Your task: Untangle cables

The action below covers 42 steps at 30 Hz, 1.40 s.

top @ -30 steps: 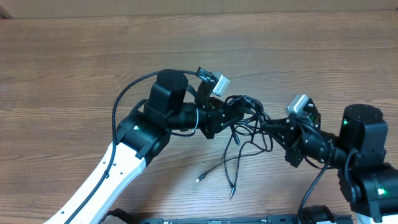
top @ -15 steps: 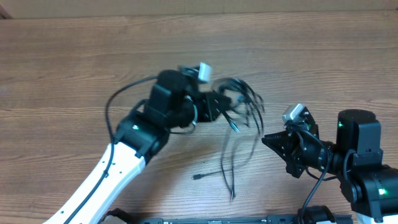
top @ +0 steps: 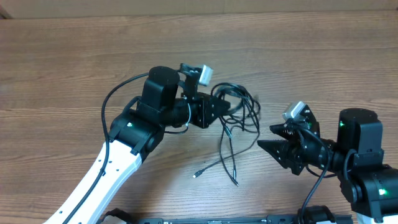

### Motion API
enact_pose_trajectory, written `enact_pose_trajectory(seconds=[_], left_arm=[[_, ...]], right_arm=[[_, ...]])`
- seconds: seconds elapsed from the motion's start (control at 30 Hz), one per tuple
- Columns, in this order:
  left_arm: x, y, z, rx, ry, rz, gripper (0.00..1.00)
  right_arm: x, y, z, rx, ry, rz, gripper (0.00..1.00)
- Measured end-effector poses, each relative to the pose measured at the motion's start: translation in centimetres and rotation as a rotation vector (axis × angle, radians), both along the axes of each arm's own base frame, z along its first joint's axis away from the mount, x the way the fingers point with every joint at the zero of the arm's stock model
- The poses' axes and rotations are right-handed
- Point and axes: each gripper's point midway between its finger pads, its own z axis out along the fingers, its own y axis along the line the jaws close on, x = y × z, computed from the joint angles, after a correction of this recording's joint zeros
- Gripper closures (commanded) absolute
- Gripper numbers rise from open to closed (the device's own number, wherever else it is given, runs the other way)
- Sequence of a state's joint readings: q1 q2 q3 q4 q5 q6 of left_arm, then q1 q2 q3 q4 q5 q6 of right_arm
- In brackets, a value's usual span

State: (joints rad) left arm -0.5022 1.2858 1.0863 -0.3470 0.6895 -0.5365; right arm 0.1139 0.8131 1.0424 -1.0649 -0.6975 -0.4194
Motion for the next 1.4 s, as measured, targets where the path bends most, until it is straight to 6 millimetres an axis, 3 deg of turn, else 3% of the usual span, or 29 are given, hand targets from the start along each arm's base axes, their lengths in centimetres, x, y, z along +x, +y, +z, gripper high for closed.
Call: enact_pose_trajectory(seconds=[0.17, 0.27, 0.3, 0.6, 0.73, 0.87, 1.0, 1.1, 1.2, 1.23, 1.3, 1.4], left_arm=[[-2.4, -1.0, 0.9, -0.041, -0.082, -0.184, 0.96], [-3.8, -1.8, 1.2, -0.055, -0.131, -0.272, 0.96], [-4.3, -2.1, 1.3, -0.058, -0.148, -0.3, 0.96], [-4.1, -2.3, 1.0, -0.033, -0.166, -0.286, 0.96], [-2.7, -1.6, -0.7, 0.037, -0.036, -0.127, 0.96], [-0.2, 0.7, -3.2, 0.124, 0.138, 0.151, 0.96], [1.4, 2.2, -3.9, 0.122, 0.235, 0.337, 0.96], [1.7, 2.4, -3.9, 0.109, 0.269, 0.382, 0.96], [1.6, 2.0, -3.5, 0.098, 0.243, 0.347, 0.96], [1.5, 1.8, -3.3, 0.097, 0.223, 0.318, 0.96], [0.9, 1.3, -3.0, 0.098, 0.185, 0.251, 0.96], [-0.4, 0.3, -2.5, 0.098, 0.108, 0.105, 0.96]], right_arm=[[0.3, 0.1, 0.4, 0.005, -0.023, 0.0, 0.69], [0.3, 0.1, 0.4, 0.005, -0.025, 0.002, 0.95], [0.3, 0.1, 0.4, 0.003, -0.026, 0.003, 0.96], [-0.3, 0.7, 0.8, 0.046, -0.016, 0.044, 0.96], [-0.5, 0.9, 0.8, 0.053, -0.006, 0.052, 0.96], [-1.0, 1.0, 0.6, 0.062, 0.015, 0.064, 0.96], [-1.2, 1.1, 0.7, 0.069, 0.021, 0.07, 0.96], [-1.2, 1.1, 0.7, 0.068, 0.022, 0.07, 0.96], [-1.0, 0.9, 0.5, 0.056, 0.02, 0.057, 0.81], [-0.9, 0.8, 0.4, 0.048, 0.018, 0.051, 0.67], [-0.7, 0.5, 0.2, 0.03, 0.015, 0.035, 0.0], [-0.5, 0.2, -0.1, 0.012, 0.021, 0.014, 0.0]])
